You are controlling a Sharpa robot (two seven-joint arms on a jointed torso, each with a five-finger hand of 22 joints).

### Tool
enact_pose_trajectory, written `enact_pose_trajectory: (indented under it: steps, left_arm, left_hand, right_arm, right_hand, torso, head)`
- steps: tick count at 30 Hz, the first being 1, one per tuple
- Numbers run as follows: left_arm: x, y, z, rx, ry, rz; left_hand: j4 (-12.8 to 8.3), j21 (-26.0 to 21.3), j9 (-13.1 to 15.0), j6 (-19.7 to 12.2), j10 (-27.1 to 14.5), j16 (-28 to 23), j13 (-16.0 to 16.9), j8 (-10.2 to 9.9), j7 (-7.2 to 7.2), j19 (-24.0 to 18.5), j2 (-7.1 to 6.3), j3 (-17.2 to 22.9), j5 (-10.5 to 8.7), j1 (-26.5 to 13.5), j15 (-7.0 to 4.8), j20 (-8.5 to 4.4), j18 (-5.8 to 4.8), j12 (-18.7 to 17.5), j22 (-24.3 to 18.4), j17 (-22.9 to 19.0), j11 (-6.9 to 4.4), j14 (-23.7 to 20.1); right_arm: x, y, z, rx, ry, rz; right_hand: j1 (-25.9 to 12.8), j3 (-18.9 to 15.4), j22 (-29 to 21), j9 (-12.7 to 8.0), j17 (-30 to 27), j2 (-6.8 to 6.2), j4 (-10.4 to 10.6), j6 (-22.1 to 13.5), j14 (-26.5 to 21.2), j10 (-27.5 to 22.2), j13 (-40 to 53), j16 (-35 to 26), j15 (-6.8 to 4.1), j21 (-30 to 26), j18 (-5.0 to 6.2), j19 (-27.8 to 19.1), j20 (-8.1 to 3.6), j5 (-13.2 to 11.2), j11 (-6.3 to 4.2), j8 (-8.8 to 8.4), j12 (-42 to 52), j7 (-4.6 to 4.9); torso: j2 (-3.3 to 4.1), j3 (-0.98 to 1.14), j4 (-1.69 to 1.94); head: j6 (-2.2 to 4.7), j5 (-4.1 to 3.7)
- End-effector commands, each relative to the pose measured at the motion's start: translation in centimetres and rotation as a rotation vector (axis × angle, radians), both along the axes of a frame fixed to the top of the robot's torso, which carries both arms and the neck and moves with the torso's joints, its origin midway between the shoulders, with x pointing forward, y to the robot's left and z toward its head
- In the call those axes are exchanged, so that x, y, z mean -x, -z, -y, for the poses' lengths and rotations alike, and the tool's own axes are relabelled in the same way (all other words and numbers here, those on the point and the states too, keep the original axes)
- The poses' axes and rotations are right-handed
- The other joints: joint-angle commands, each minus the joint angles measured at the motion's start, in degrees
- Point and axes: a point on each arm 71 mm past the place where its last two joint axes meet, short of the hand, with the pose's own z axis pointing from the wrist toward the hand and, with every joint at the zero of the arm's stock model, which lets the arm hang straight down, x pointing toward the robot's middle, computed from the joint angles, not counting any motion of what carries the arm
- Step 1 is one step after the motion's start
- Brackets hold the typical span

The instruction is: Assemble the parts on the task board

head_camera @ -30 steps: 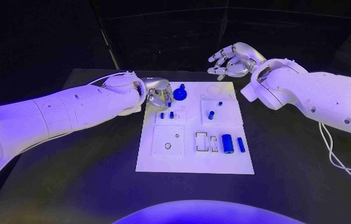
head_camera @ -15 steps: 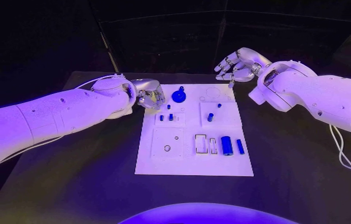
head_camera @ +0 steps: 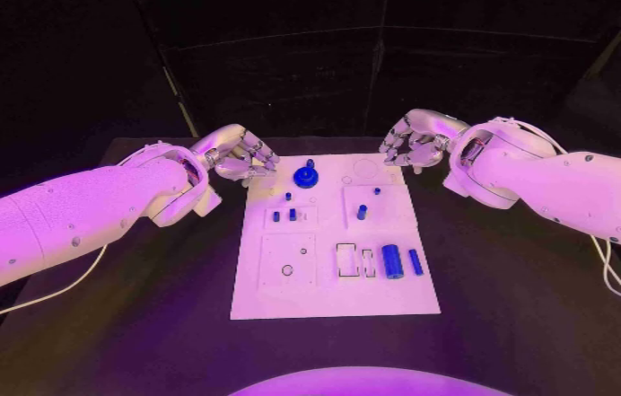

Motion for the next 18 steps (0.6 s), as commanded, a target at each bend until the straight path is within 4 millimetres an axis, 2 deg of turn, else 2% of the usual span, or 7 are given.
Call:
enact_pose_trajectory:
  steps: [1,3,7,10,18]
  left_arm:
    - [0.2,-1.0,-0.4,0.352,-0.102,-0.032]
    - [0.4,-1.1,-0.2,0.418,-0.112,-0.054]
    - [0.9,-1.3,0.1,0.519,-0.124,-0.088]
    - [1.2,-1.4,0.2,0.571,-0.127,-0.102]
    - [1.6,-1.5,0.3,0.632,-0.135,-0.118]
  left_hand:
    - [0.3,-1.1,-0.1,0.4,0.4,-0.7,0.1,0.3,0.05,-0.6,0.22,-0.1,-0.25,-0.3,-0.06,-0.02,0.69,0.4,-0.7,-1.1,0.02,-0.6]
    - [0.4,-1.5,-0.1,0.4,0.4,-1.6,0.1,0.3,0.07,-0.9,0.34,-0.1,-0.22,-0.2,-0.05,0.01,0.7,0.5,-0.9,-2.7,0.04,-1.2]
    - [0.5,-2.1,-0.1,0.5,0.4,-2.9,0.1,0.3,0.12,-1.3,0.49,-0.3,-0.23,-0.1,-0.02,0.04,0.71,0.6,-1.3,-4.6,0.05,-2.0]
    - [0.5,-2.5,-0.2,0.5,0.4,-3.7,0.0,0.3,0.15,-1.5,0.63,-0.3,-0.21,0.0,0.01,0.07,0.71,0.6,-1.5,-5.9,0.08,-2.6]
    - [0.5,-3.0,-0.2,0.5,0.4,-4.5,0.0,0.3,0.16,-1.8,1.02,-0.3,-0.19,0.2,0.02,0.09,0.71,0.7,-1.8,-7.0,0.07,-3.2]
  right_arm:
    - [0.3,0.4,-0.3,0.143,-0.008,0.063]
    - [0.5,0.9,-0.5,0.165,-0.013,0.068]
    - [0.9,1.9,-0.9,0.199,-0.027,0.068]
    - [1.1,2.5,-1.3,0.215,-0.04,0.065]
    - [1.4,3.5,-2.2,0.232,-0.068,0.049]
  right_hand:
    - [-0.2,0.6,2.9,-0.2,0.5,-0.61,0.1,-0.9,2.7,-1.0,-0.4,0.5,0.25,2.7,-1.19,0.5,0.02,-0.4,0.16,-1.03,-0.6,0.16]
    - [-0.4,0.9,4.9,-0.2,0.9,-0.87,0.1,-1.6,2.9,-1.4,-0.7,0.7,0.42,4.5,-1.46,0.6,0.15,-0.4,0.37,-1.92,-1.0,0.34]
    - [-0.6,1.8,9.1,-0.1,1.3,-1.25,-0.1,-1.6,3.1,-1.6,-1.2,1.0,0.65,8.3,-1.97,0.8,0.41,-0.5,0.61,-3.01,-1.4,0.58]
    - [-0.7,2.6,12.3,0.0,1.4,-1.43,-0.3,-1.2,3.1,-1.3,-1.6,1.1,0.73,11.1,-2.29,0.9,0.58,-0.4,0.68,-3.69,-1.5,0.66]
    - [-0.9,4.4,17.4,0.1,1.4,-1.79,-0.8,0.0,3.1,-0.9,-2.6,1.1,0.86,15.9,-2.68,0.7,0.85,-0.4,0.71,-4.62,-2.1,0.7]
  torso:
    - [0.18,0.04,-0.18]
    - [0.19,-0.02,-0.21]
    - [0.19,-0.09,-0.04]
    - [0.2,0.01,-0.06]
    - [0.18,0.02,-0.08]
  head:
    - [0.17,-0.03]
    - [0.2,-0.15]
    - [0.19,-0.46]
    - [0.15,-0.46]
    - [0.1,-0.69]
